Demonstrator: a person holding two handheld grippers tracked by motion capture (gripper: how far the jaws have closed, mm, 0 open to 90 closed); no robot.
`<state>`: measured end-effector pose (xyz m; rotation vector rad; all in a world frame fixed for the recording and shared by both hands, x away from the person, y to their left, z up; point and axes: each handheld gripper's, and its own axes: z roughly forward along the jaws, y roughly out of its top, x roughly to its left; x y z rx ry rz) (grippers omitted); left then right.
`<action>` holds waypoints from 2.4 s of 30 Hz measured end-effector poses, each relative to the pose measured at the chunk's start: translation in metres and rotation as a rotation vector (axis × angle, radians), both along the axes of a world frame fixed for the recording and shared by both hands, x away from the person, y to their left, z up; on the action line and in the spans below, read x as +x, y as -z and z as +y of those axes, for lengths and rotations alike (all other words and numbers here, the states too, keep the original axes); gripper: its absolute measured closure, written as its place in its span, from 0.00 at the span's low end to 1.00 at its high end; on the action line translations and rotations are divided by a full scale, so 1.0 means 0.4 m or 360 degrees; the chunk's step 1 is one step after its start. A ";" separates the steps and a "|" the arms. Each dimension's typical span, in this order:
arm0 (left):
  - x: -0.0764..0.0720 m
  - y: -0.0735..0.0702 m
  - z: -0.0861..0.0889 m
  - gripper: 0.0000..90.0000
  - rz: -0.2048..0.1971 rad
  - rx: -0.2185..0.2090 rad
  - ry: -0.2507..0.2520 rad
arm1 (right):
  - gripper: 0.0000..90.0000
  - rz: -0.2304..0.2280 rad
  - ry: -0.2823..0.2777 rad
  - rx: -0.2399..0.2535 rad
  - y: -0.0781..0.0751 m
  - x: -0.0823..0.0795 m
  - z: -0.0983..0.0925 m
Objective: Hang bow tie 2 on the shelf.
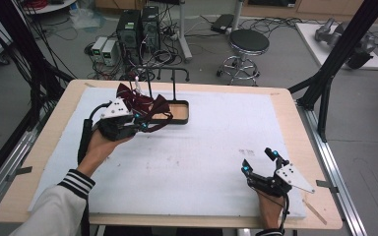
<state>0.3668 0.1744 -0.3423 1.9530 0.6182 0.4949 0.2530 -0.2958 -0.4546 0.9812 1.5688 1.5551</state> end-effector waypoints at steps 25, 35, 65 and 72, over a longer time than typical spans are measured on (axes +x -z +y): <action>0.095 -0.068 -0.020 0.86 -0.0078 -0.0079 -0.0242 | 0.11 -0.0004 -0.0005 0.0004 0.000 0.000 -0.001; 0.125 -0.059 -0.031 0.86 -0.0071 -0.0124 -0.0300 | 0.11 -0.0012 -0.0008 0.0005 0.000 0.000 -0.002; 0.180 -0.101 -0.069 0.86 -0.0078 -0.0232 -0.0475 | 0.11 -0.0010 -0.0010 0.0015 0.001 -0.001 -0.003; 0.188 -0.065 -0.071 0.86 -0.0017 -0.0232 -0.0565 | 0.11 -0.0012 -0.0009 0.0013 0.001 -0.002 -0.003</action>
